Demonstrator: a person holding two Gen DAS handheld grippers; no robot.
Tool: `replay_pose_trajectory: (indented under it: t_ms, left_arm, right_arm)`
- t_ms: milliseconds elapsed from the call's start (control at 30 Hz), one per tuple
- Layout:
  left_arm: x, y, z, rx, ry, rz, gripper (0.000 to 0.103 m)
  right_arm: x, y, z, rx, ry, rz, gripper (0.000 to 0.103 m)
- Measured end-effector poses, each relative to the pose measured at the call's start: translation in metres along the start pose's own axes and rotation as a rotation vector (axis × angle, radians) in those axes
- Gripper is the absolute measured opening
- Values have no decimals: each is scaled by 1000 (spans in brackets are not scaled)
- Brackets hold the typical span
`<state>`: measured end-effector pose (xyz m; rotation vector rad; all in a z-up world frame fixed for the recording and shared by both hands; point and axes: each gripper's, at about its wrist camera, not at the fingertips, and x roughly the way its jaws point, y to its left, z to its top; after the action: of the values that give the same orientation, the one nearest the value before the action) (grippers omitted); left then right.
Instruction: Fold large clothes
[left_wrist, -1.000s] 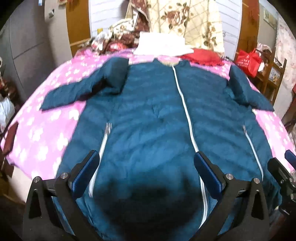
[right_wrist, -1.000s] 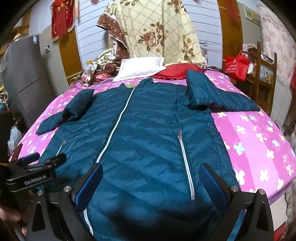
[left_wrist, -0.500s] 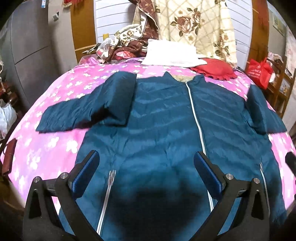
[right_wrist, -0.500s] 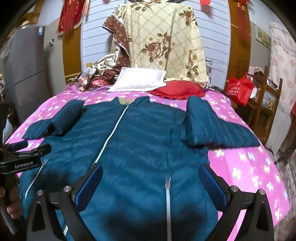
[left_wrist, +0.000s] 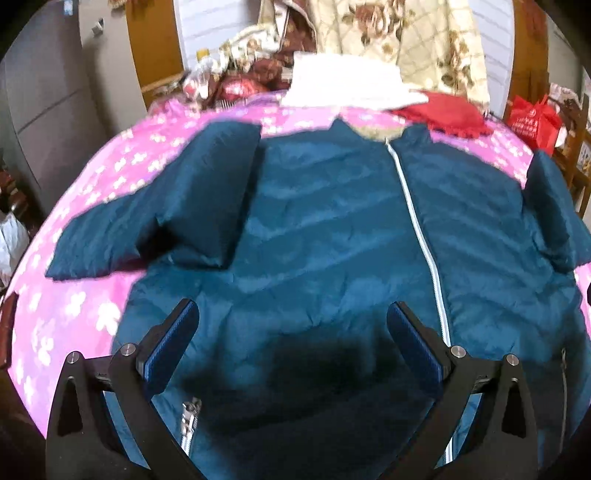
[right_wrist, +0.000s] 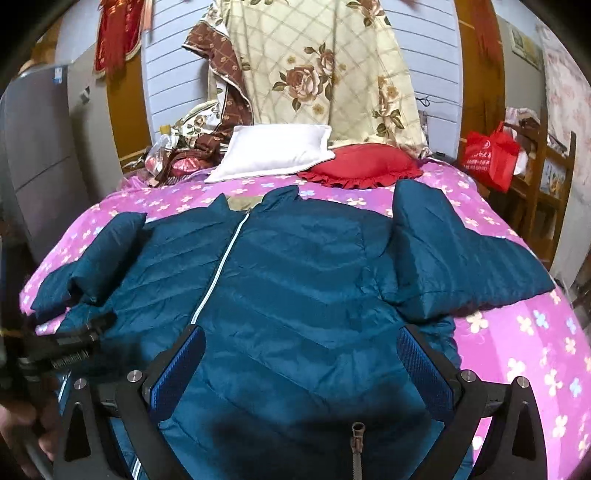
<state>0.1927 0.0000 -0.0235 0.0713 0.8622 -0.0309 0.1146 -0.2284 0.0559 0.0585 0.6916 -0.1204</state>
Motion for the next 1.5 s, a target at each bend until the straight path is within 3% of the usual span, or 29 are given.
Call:
replay_pose_trajectory:
  t_ms: [467, 1500]
  left_arm:
    - [0, -7, -10, 24, 27, -55, 102]
    - [1, -2, -11, 20, 27, -66, 102]
  right_arm:
    - [11, 11, -11, -2, 46, -15, 102]
    - [5, 21, -18, 2, 40, 0, 102]
